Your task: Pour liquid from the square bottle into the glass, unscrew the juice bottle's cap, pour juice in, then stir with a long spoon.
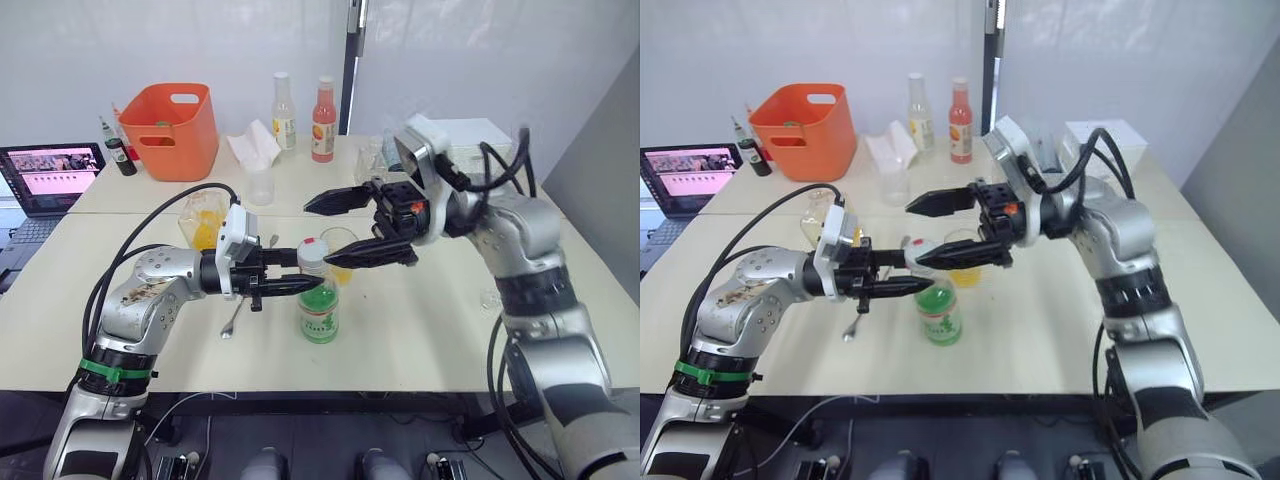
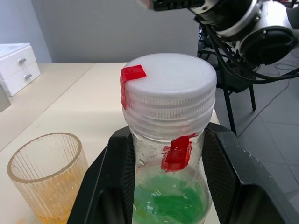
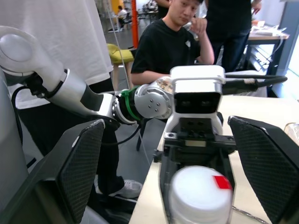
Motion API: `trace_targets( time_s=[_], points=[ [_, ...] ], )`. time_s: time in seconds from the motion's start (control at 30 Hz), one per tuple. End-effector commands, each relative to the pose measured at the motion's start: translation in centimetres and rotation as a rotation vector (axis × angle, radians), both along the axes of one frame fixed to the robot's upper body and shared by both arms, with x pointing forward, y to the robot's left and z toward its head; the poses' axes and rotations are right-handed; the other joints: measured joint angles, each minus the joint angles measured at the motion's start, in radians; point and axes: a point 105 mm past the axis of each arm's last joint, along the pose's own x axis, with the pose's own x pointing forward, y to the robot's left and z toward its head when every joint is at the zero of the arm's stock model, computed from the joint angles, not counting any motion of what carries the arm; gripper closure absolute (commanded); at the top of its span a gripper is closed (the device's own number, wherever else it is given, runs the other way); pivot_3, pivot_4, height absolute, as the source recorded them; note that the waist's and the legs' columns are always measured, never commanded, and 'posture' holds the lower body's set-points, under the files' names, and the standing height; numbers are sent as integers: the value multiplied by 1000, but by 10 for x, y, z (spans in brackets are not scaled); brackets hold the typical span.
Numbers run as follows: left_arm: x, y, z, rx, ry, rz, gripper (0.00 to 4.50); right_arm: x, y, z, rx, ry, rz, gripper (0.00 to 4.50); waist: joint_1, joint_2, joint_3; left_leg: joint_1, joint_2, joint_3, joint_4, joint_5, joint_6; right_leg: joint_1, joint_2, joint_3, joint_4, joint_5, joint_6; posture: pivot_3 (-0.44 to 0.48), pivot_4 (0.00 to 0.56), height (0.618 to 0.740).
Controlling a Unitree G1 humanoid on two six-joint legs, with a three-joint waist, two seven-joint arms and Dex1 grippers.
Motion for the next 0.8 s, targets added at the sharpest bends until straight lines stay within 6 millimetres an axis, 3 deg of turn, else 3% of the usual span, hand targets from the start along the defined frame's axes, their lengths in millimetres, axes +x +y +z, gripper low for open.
trace_targets(
  time_s=[0.03,0.13,0.23,0.37,0.7,0.8],
  points=[
    [-2,-3,-11,29,36,-14,2902,-1,8,9,34,-81,-250,11,-4,0,0,0,0,0,0,0,0,0,0,0,0,0,0,0,150,715],
    [-1,-2,-11,28,40,-15,2902,7,4,-2,26,-62,-511,11,-1,0,0,0,0,0,0,0,0,0,0,0,1,0,0,0,150,715],
    [-1,-2,-11,32,45,-22,2902,0,1,-15,-13,-36,-606,11,2,0,0,0,-1,0,0,0,0,0,-1,0,0,0,0,0,150,715],
    [1,-4,-11,34,47,-31,2902,-7,4,-25,-27,11,-664,11,0,0,0,0,-1,0,0,0,0,0,-1,0,-1,0,0,0,150,715],
    [2,-5,-10,36,47,-45,2902,-1,1,-26,-16,50,-745,11,-2,0,0,0,-1,0,0,0,0,0,0,0,-1,0,0,0,150,715],
    [1,-5,-10,37,46,-47,2902,0,-1,-28,-20,56,-753,861,-2,0,0,0,-1,0,0,0,0,0,0,0,-1,0,0,0,150,715]
  ],
)
